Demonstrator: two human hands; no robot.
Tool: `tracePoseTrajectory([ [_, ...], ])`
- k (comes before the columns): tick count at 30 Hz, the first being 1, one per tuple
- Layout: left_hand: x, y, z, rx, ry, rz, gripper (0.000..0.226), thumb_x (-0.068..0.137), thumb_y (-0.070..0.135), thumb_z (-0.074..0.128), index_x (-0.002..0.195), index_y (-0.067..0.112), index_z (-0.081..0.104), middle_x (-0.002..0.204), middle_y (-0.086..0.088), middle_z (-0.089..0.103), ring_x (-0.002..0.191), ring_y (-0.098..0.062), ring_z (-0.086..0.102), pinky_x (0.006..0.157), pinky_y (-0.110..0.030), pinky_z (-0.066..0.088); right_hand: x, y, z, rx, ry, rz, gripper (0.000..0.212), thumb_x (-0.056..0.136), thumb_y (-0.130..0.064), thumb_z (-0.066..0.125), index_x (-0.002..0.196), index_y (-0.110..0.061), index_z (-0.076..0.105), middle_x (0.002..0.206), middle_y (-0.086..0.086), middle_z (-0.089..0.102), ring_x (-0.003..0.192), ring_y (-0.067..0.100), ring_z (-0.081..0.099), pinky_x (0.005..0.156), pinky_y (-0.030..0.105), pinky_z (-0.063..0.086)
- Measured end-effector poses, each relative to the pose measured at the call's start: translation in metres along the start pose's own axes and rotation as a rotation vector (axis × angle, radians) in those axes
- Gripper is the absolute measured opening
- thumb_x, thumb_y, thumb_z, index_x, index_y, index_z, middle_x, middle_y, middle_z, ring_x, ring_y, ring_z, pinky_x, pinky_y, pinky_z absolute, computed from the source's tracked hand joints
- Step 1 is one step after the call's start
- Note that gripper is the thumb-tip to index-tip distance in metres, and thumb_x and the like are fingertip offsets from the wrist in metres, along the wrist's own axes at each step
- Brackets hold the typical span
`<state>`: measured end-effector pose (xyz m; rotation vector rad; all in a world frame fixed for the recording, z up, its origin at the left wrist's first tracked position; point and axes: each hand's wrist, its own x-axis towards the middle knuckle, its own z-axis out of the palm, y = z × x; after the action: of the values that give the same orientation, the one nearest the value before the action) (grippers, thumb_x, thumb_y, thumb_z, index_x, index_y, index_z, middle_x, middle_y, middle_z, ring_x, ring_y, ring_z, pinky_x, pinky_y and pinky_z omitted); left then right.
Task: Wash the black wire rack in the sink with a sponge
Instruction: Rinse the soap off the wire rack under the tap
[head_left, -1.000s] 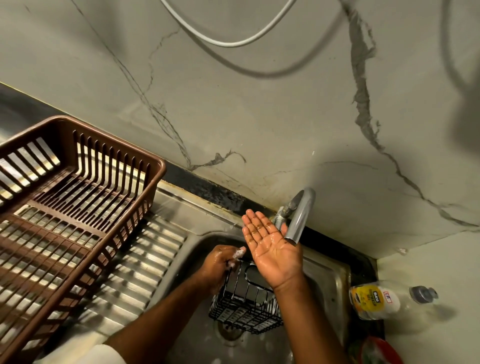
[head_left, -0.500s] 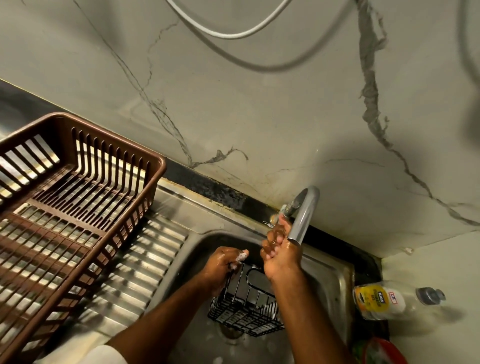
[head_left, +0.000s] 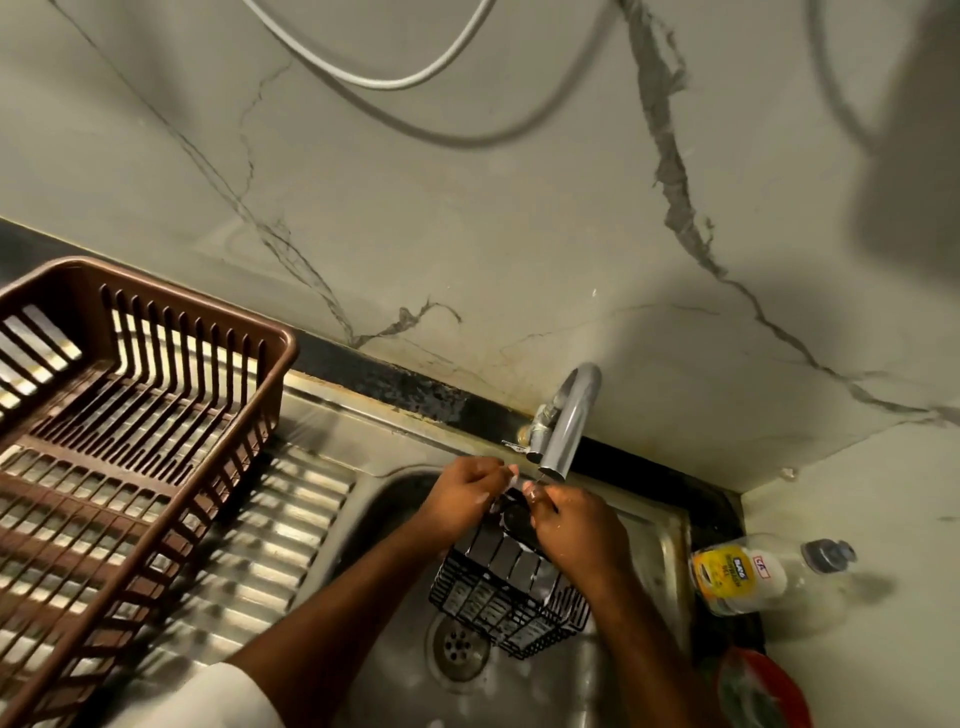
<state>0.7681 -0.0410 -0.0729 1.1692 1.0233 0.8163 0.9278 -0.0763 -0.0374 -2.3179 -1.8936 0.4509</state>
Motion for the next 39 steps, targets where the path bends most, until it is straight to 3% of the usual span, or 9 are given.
tracePoseTrajectory([
  [4,0.006,0.025,0.015,0.598,-0.036,0.129,0.022,0.102,0.027,0.054,0.095,0.01,0.066,0.091,-0.006,0.07,0.082,-0.018,0.067,0.078,-0.038,0.059,-0.003,0.004,-0.007,0.077,-0.022,0.132,0.05,0.098,-0.06,0.041,0.08,-0.021,0.067,0.079,0.0,0.069,0.075,0.023,0.062,0.064,0.029,0.042],
  [7,-0.001,0.039,0.032,0.753,-0.065,0.169,0.015,0.1,0.017,0.058,0.107,0.008,0.069,0.104,-0.009,0.07,0.091,-0.016,0.068,0.089,-0.03,0.057,-0.006,0.011,-0.011,0.146,-0.026,0.188,0.051,0.096,-0.061,0.045,0.067,-0.023,0.06,0.067,-0.003,0.062,0.066,0.018,0.059,0.059,0.028,0.039],
  [11,0.0,0.037,0.036,0.27,-0.047,0.066,0.014,0.097,0.012,0.065,0.099,0.025,0.069,0.092,0.004,0.073,0.086,-0.007,0.071,0.083,-0.029,0.061,-0.013,0.022,-0.015,0.201,-0.03,0.211,0.047,0.097,-0.057,0.048,0.071,-0.022,0.065,0.068,-0.004,0.065,0.068,0.017,0.061,0.065,0.029,0.045],
  [14,0.007,0.03,0.037,0.015,0.132,0.013,0.013,0.09,0.005,0.073,0.099,0.013,0.078,0.094,-0.006,0.078,0.089,-0.021,0.075,0.076,-0.035,0.063,-0.017,0.032,-0.017,0.23,-0.038,0.204,0.05,0.098,-0.059,0.045,0.066,-0.025,0.065,0.065,-0.008,0.065,0.071,0.016,0.063,0.071,0.031,0.049],
  [17,0.007,0.03,0.041,-0.089,0.242,-0.063,0.007,0.084,0.003,0.077,0.091,0.004,0.077,0.085,-0.014,0.076,0.07,-0.018,0.072,0.055,-0.025,0.056,-0.026,0.04,-0.02,0.305,-0.034,0.191,0.052,0.096,-0.058,0.048,0.06,-0.025,0.064,0.048,-0.013,0.058,0.059,0.011,0.06,0.066,0.031,0.048],
  [22,0.003,0.023,0.044,-0.266,0.196,-0.136,0.028,0.078,0.008,0.084,0.09,-0.012,0.07,0.081,-0.017,0.076,0.077,-0.036,0.068,0.075,-0.048,0.06,-0.04,0.04,-0.02,0.284,-0.057,0.134,0.048,0.096,-0.058,0.05,0.062,-0.027,0.064,0.051,-0.014,0.059,0.054,0.002,0.056,0.057,0.025,0.042],
  [26,-0.001,0.017,0.037,-0.329,0.095,-0.17,0.003,0.087,0.001,0.072,0.089,-0.001,0.074,0.095,-0.018,0.077,0.095,-0.03,0.072,0.088,-0.043,0.059,-0.043,0.039,-0.023,0.324,-0.063,0.138,0.047,0.098,-0.055,0.051,0.062,-0.026,0.064,0.055,-0.013,0.063,0.055,0.0,0.056,0.056,0.024,0.039],
  [33,-0.005,0.017,0.022,-0.357,0.07,-0.167,0.022,0.085,0.001,0.074,0.103,-0.011,0.07,0.101,-0.02,0.075,0.094,-0.025,0.075,0.08,-0.028,0.06,-0.044,0.034,-0.028,0.361,-0.097,0.167,0.047,0.098,-0.055,0.05,0.065,-0.023,0.064,0.043,-0.027,0.053,0.047,0.0,0.047,0.054,0.024,0.034],
  [39,-0.008,0.018,0.025,-0.168,-0.027,-0.107,0.019,0.097,0.008,0.062,0.109,-0.005,0.071,0.104,-0.015,0.077,0.098,-0.023,0.075,0.085,-0.028,0.06,-0.05,0.035,-0.027,0.342,-0.088,0.159,0.047,0.097,-0.055,0.051,0.065,-0.024,0.066,0.049,-0.014,0.06,0.052,0.002,0.055,0.055,0.024,0.04],
])
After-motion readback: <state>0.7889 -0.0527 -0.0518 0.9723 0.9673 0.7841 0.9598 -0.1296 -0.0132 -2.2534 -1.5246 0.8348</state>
